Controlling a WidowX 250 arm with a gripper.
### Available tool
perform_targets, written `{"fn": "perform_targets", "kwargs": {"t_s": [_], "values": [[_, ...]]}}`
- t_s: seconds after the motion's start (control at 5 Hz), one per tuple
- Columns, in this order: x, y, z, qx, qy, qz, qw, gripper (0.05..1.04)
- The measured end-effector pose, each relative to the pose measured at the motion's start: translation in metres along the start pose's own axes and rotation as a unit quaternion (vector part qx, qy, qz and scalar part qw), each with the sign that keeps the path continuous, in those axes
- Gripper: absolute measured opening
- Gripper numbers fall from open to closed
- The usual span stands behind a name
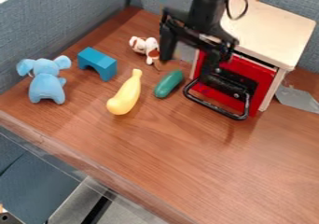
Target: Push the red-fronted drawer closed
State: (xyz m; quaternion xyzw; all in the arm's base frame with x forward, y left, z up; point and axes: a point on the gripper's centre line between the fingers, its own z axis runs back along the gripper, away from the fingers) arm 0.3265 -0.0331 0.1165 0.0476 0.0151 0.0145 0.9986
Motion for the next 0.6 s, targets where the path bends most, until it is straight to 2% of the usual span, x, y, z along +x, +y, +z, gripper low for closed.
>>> {"fn": "perform_targets", "kwargs": {"t_s": [0.2,0.4,0.6], "values": [[-0.015,0.008,0.008,0.026,0.037,0.006,0.999,0.999],[-0.027,0.011,0.02,0.02,0.016,-0.013,0.9996,0.999],[-0.026,0.01,0.022,0.018,0.008,-0.014,0.9997,0.999]]}}
